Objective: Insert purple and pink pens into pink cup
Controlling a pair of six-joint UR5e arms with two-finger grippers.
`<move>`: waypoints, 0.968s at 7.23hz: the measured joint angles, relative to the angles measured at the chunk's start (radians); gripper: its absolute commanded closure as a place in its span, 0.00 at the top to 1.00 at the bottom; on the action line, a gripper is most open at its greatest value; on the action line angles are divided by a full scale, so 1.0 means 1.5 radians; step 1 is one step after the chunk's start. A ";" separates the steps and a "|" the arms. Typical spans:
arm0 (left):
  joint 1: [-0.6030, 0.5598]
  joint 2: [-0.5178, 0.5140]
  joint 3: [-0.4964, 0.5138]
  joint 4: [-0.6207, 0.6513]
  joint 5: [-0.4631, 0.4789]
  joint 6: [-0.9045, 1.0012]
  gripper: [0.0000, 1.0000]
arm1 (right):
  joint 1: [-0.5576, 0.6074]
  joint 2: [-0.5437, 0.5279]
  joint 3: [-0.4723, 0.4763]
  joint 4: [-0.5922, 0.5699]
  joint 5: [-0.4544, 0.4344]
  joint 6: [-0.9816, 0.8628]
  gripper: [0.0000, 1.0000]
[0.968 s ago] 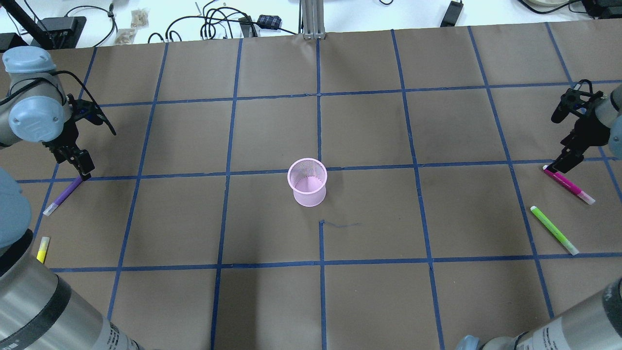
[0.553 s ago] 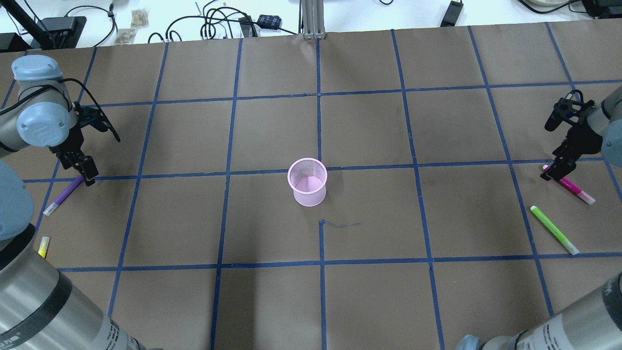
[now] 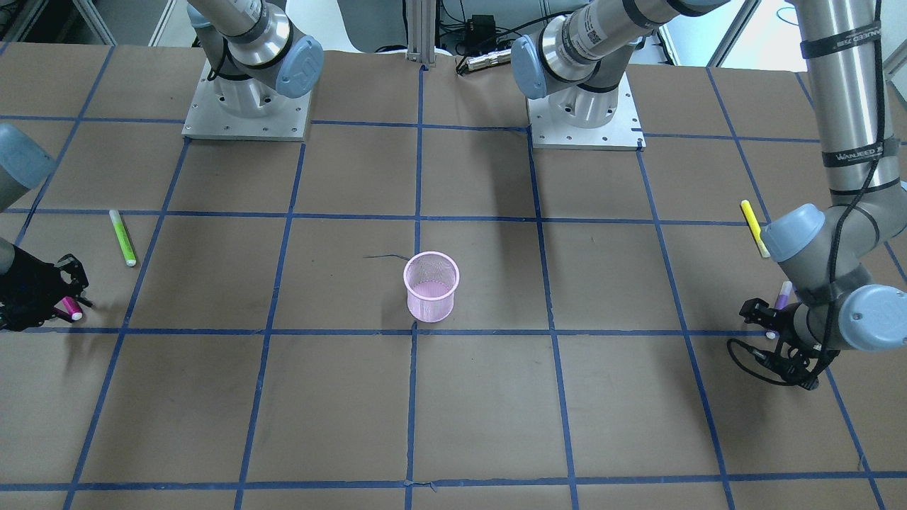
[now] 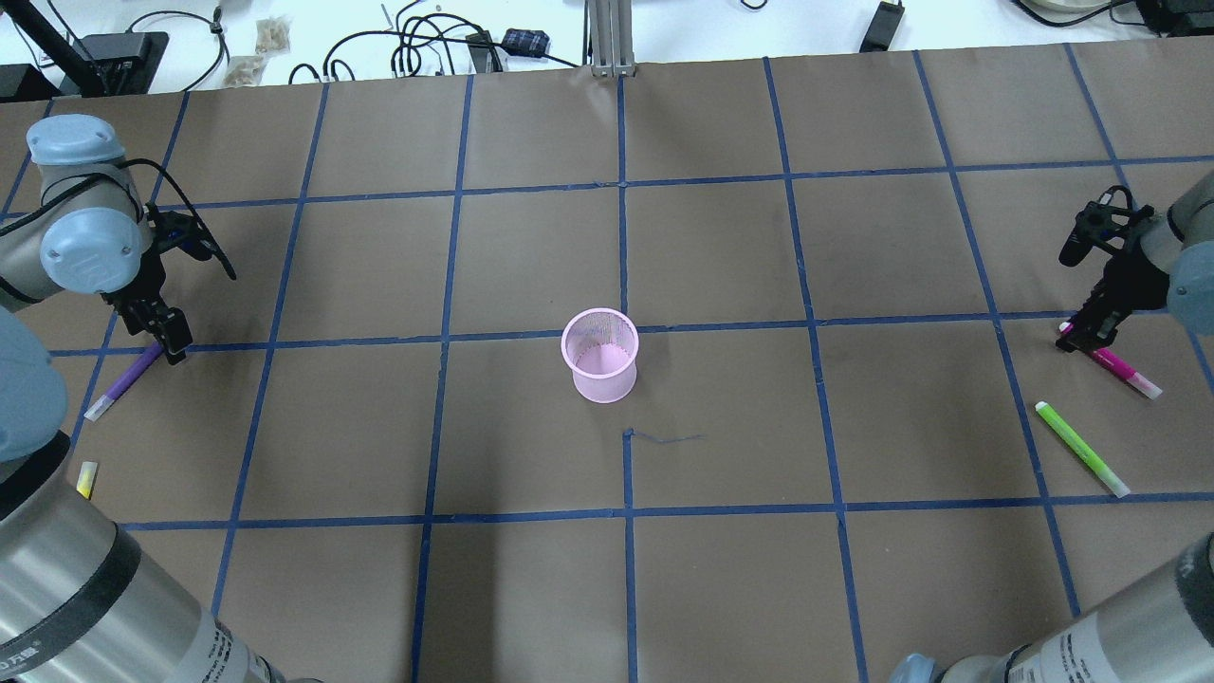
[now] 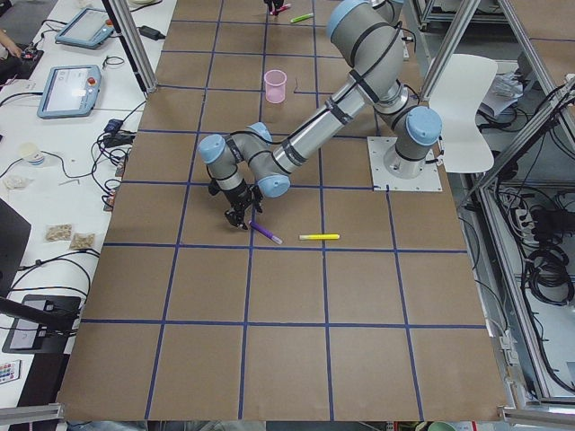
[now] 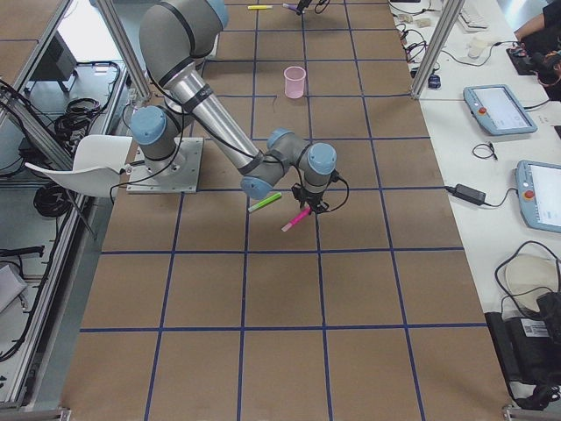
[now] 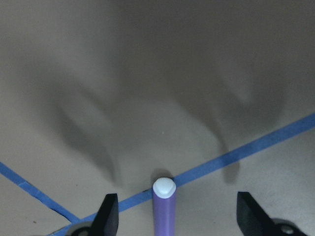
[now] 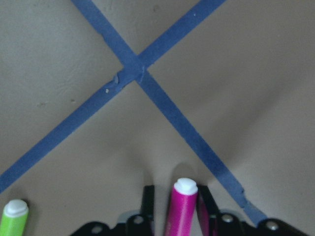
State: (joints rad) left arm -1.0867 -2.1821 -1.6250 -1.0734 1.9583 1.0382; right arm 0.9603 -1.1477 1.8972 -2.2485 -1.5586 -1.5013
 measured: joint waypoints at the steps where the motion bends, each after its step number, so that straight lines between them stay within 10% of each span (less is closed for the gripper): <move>1: 0.001 -0.001 0.000 0.002 0.000 0.000 0.69 | 0.000 -0.003 0.000 0.006 -0.006 0.000 0.00; 7: 0.001 -0.009 -0.002 0.023 -0.003 0.031 0.60 | 0.205 -0.139 -0.023 0.031 0.133 0.261 0.00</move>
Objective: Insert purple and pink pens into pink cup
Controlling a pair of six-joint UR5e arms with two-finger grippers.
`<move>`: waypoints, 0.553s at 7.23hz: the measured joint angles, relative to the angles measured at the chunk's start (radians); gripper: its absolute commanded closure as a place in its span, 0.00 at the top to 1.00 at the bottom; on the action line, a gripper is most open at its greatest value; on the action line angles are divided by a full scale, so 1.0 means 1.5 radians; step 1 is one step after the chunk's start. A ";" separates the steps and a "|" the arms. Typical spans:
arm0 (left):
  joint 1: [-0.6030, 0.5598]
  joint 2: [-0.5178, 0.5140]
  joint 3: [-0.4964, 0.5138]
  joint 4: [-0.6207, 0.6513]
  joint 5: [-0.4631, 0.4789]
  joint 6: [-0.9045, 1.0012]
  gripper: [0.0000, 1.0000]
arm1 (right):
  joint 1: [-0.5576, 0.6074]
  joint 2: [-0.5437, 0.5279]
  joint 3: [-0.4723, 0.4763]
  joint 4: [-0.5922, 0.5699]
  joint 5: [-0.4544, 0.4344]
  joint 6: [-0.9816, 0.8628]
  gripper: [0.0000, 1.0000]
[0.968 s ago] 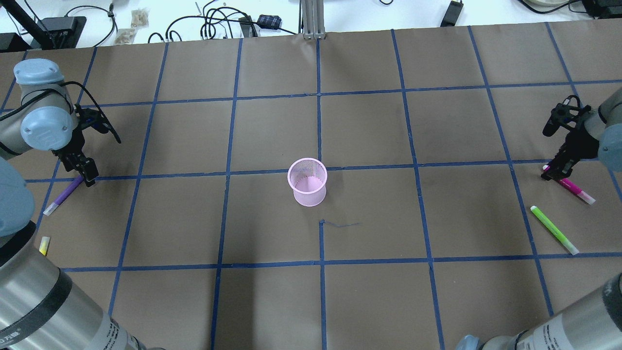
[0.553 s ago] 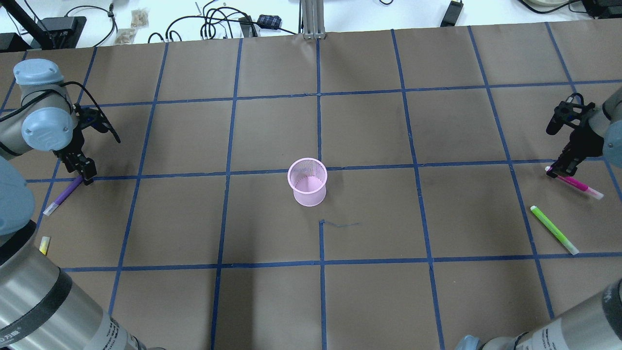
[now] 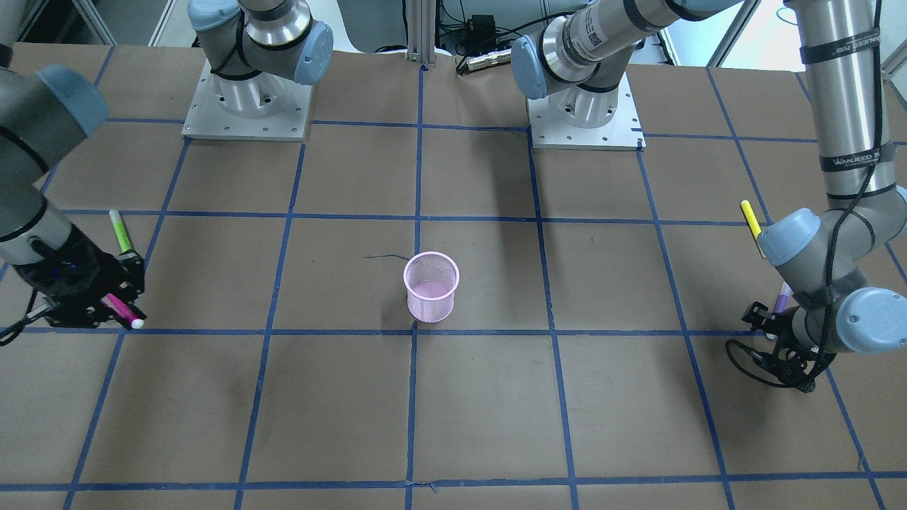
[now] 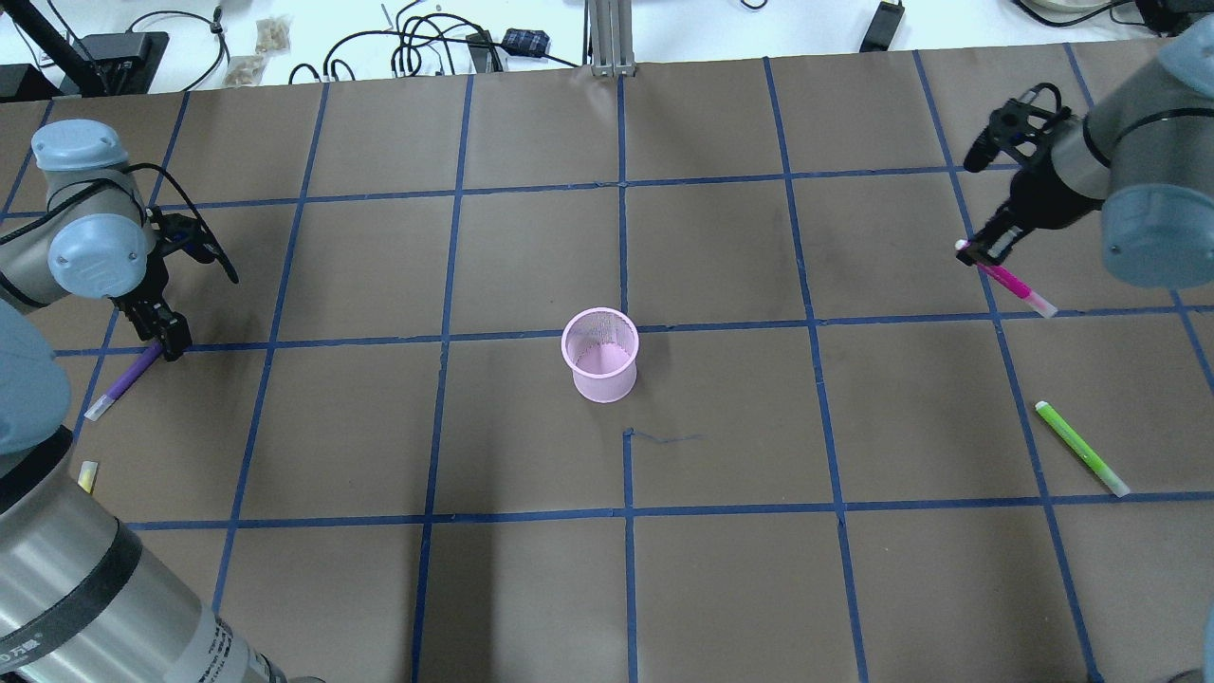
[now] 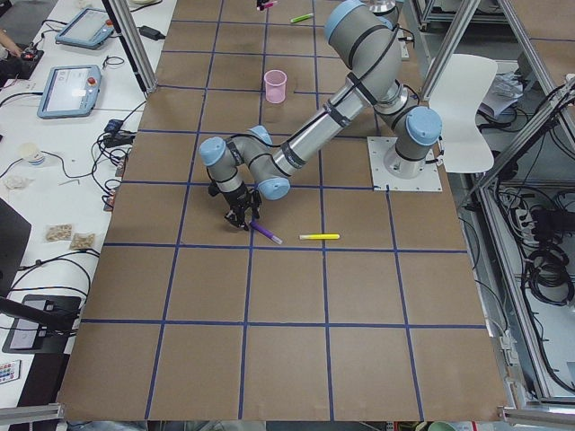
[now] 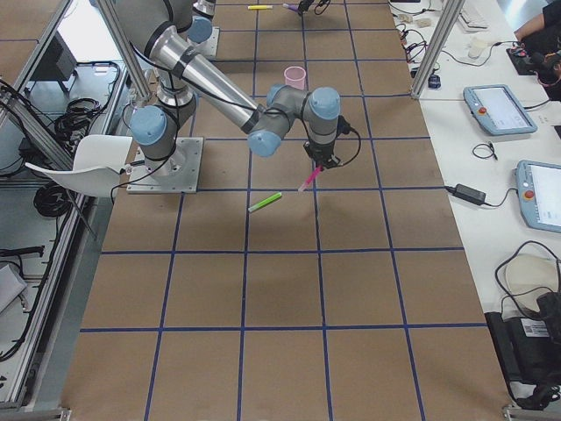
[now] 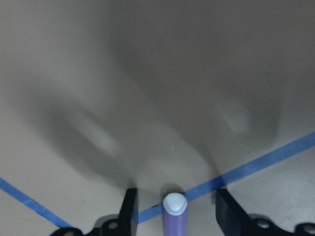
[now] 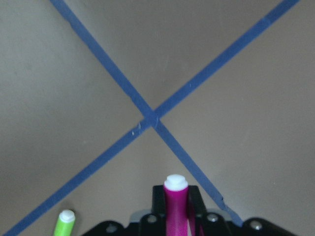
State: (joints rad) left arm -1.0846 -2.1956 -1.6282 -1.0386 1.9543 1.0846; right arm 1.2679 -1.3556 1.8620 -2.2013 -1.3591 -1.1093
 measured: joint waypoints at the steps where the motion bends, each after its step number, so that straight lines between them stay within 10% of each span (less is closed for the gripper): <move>1: 0.000 0.000 -0.001 0.000 0.000 0.002 0.60 | 0.062 -0.012 -0.005 -0.031 0.043 0.092 0.00; 4: 0.010 0.003 -0.002 0.000 0.000 0.005 0.66 | 0.248 -0.014 0.002 -0.219 0.103 0.379 0.00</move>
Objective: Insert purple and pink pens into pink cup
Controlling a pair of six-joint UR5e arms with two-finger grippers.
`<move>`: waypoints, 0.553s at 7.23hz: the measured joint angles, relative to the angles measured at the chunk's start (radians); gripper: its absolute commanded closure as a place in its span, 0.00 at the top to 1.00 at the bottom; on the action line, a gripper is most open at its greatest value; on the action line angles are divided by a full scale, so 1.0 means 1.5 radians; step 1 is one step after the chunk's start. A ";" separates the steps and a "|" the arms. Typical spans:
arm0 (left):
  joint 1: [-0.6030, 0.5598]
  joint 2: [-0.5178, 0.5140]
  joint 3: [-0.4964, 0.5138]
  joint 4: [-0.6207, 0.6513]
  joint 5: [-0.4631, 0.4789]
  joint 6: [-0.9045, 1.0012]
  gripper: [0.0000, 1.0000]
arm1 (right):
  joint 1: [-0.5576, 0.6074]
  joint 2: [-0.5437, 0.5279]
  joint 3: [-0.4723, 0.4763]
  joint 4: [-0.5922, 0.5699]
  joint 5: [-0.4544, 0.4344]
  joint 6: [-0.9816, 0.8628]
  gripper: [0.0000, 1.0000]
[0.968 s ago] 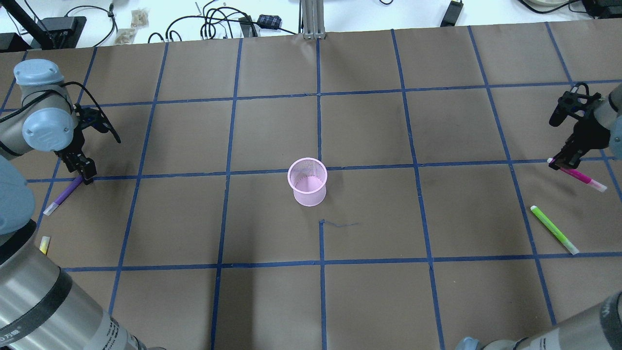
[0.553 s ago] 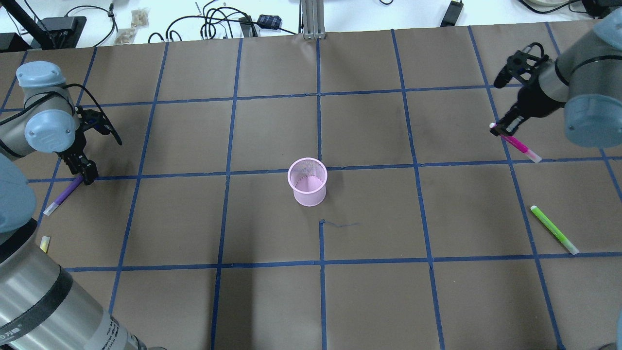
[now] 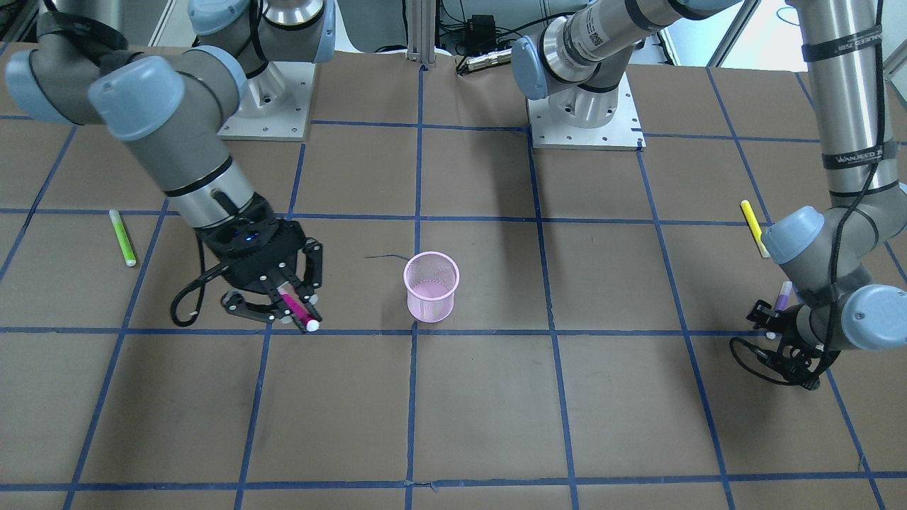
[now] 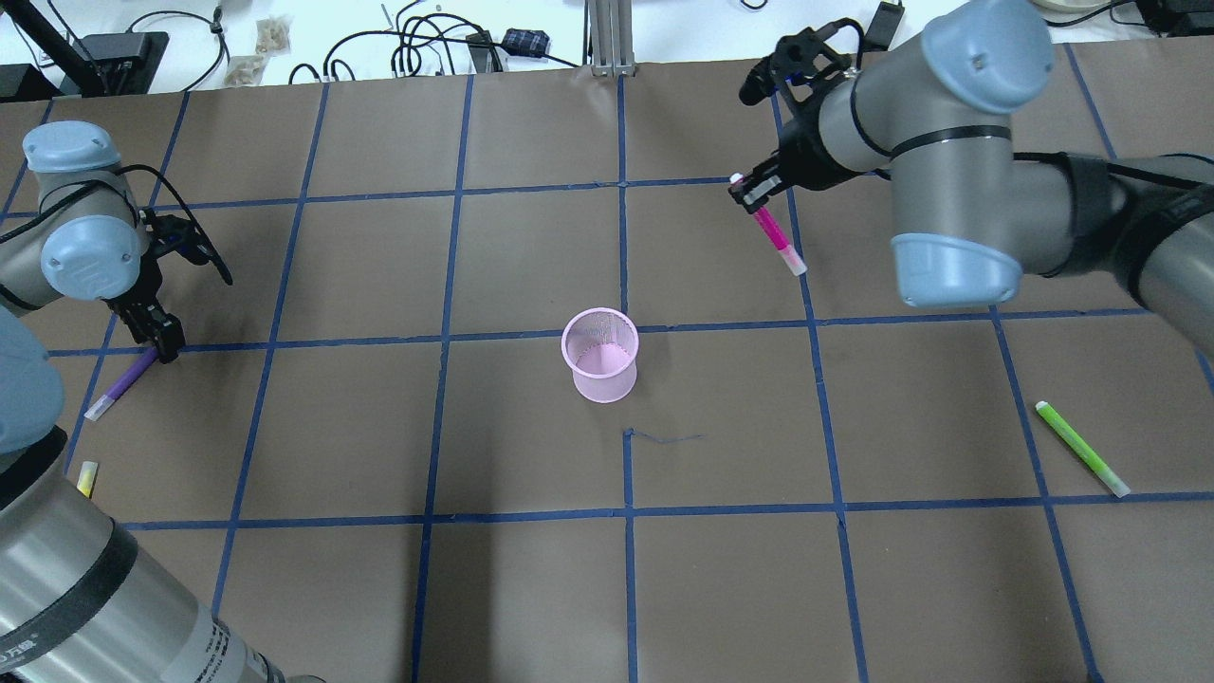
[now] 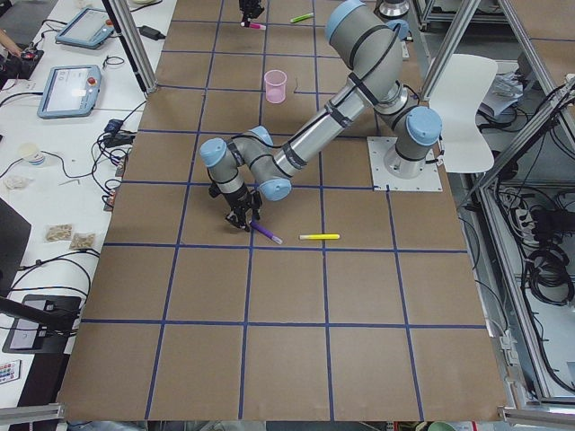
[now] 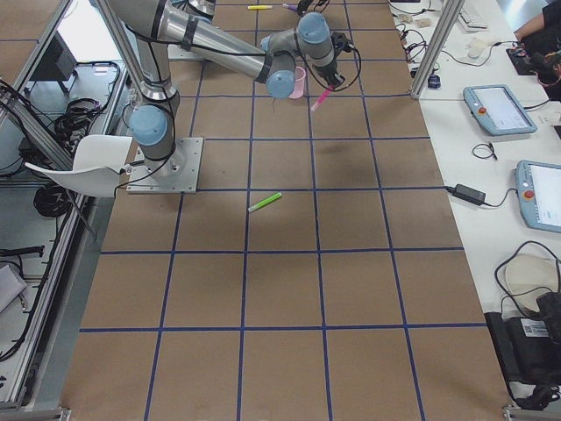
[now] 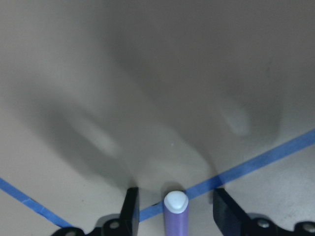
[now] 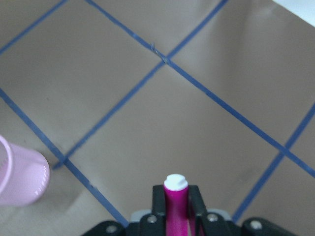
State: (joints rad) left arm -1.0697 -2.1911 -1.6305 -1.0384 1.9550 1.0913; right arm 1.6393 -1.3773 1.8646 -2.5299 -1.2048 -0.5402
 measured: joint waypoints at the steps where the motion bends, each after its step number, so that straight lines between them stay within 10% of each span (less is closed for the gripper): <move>1: 0.002 0.001 -0.001 -0.001 0.001 -0.001 0.65 | 0.045 0.001 0.012 -0.065 0.001 0.086 0.00; 4: 0.003 0.006 -0.007 -0.001 -0.003 -0.007 0.30 | 0.111 0.021 0.082 -0.252 0.004 0.210 0.00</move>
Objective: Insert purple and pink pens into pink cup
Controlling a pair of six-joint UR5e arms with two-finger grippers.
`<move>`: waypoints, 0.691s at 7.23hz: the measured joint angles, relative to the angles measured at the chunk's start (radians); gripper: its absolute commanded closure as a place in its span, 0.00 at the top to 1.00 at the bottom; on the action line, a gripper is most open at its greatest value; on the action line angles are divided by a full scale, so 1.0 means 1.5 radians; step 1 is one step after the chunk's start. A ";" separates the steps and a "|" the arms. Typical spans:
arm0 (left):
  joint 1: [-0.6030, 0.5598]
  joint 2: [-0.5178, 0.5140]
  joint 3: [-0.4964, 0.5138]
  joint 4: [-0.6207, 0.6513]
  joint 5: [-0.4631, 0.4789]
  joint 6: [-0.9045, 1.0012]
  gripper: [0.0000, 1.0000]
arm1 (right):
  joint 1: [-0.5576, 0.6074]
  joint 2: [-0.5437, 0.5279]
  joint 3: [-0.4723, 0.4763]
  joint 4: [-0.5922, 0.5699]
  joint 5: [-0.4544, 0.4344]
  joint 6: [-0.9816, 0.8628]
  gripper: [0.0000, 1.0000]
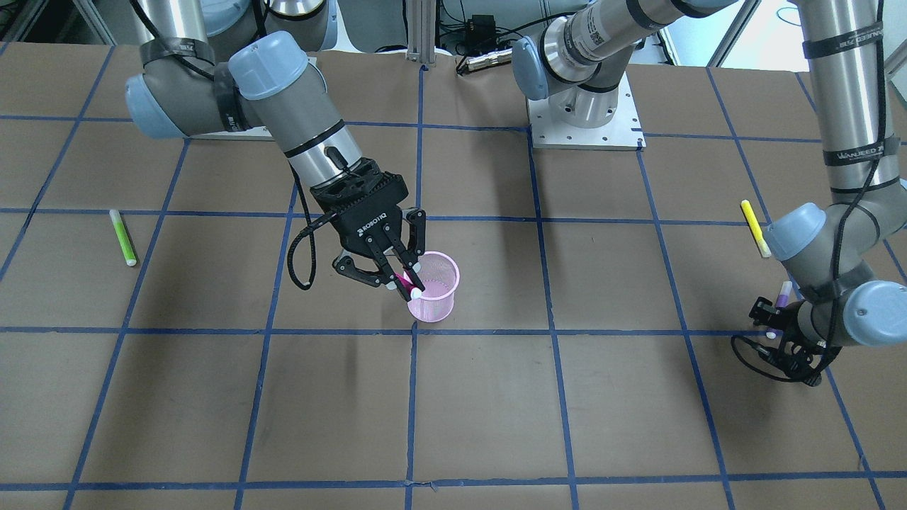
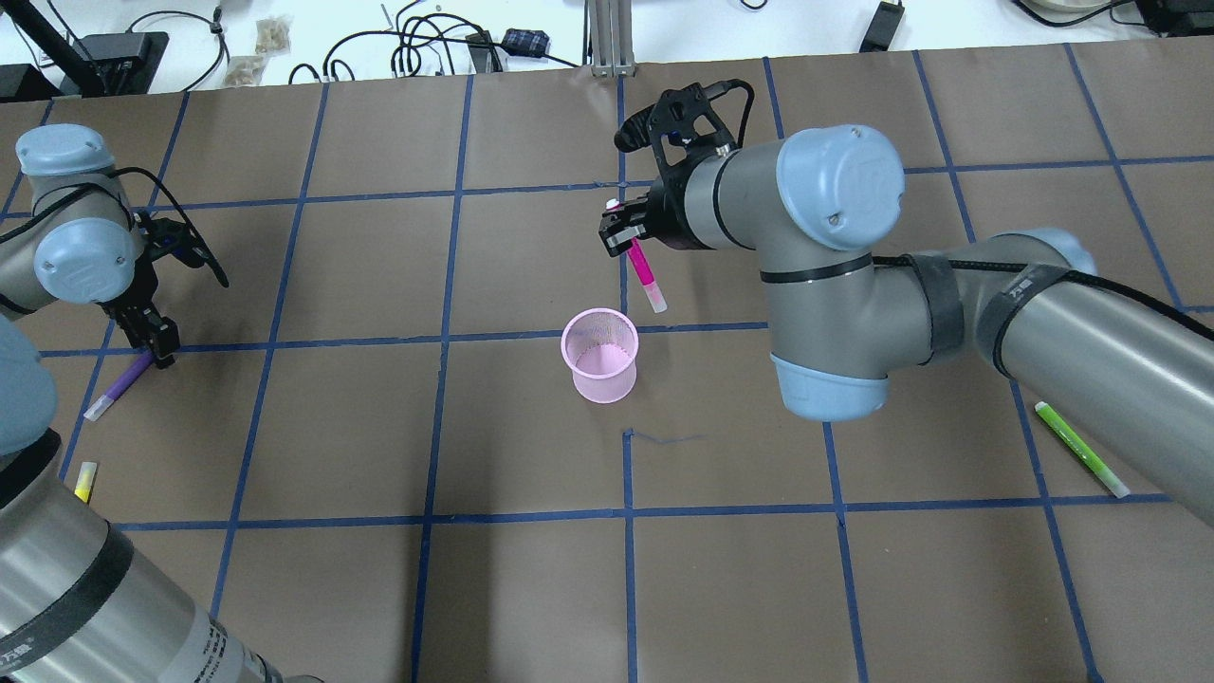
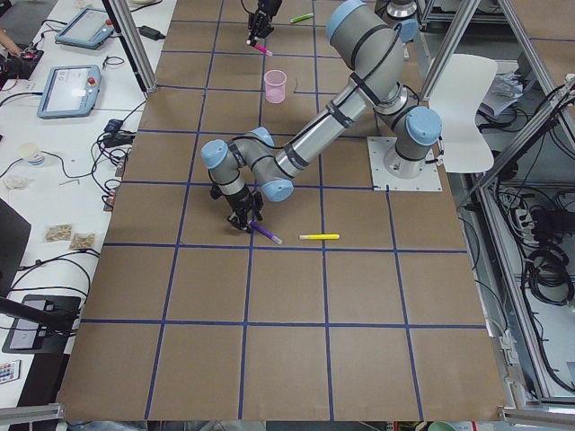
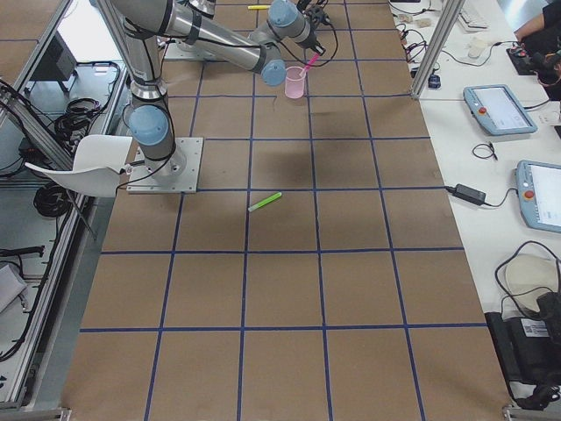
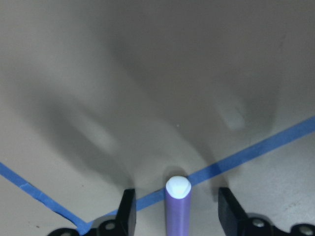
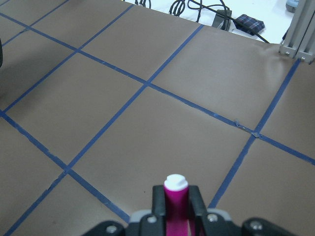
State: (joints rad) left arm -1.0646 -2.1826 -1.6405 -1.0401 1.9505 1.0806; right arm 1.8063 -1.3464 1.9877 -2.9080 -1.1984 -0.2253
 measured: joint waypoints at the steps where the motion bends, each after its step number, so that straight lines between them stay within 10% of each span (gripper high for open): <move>1: 0.000 0.001 0.000 0.001 -0.001 0.000 0.11 | 0.013 0.014 0.009 -0.039 0.000 0.017 0.00; 5: -0.001 0.007 0.004 0.002 -0.002 0.001 0.00 | 0.048 0.058 0.014 -0.103 0.002 0.055 0.03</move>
State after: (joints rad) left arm -1.0653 -2.1717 -1.6351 -1.0370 1.9471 1.0826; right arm 1.8781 -1.2588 2.0089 -3.0624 -1.1958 -0.1426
